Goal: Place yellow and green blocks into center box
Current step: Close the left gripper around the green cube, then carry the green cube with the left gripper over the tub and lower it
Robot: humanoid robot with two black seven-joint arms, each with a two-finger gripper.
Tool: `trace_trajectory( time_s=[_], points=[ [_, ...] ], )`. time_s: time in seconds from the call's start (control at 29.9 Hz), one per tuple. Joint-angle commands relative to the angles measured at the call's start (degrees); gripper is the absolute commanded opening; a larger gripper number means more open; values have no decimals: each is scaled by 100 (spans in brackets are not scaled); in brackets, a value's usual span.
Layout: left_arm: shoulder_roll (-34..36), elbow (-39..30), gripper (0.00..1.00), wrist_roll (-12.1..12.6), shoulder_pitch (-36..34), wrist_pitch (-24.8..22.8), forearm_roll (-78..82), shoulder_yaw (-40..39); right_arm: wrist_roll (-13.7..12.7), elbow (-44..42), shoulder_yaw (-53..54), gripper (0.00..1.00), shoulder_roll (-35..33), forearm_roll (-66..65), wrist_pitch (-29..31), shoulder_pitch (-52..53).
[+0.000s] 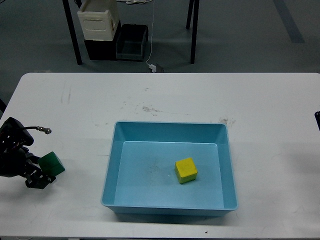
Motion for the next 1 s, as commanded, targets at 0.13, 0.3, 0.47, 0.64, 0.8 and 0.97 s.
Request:
trace_trajectory(
  time_s=[0.13,0.3,0.47,0.64,0.8,0.97],
  points=[
    [-9,12,62,0,-15,125,-1,0,0,-1,8,100,9,0,-5,0],
    [-53,12,55,0,-24,142,-178,-26,0,-1,8,100,9,0,-5,0],
    [-97,20,49,0,-42,195,-187,-44,0,-10,-1,100,9,0,-5,-17],
    [-97,143,37,0,-42,283,-178,-35,0,-10,7,100,9,0,-5,-44],
    [-1,143,36,0,-304,301,-449,-44,0,-10,-1,100,9,0,-5,-44],
    [490,-181,36,0,-876,230,-1196,-17,0,-19,-1,100,9,0,-5,-44]
  ],
)
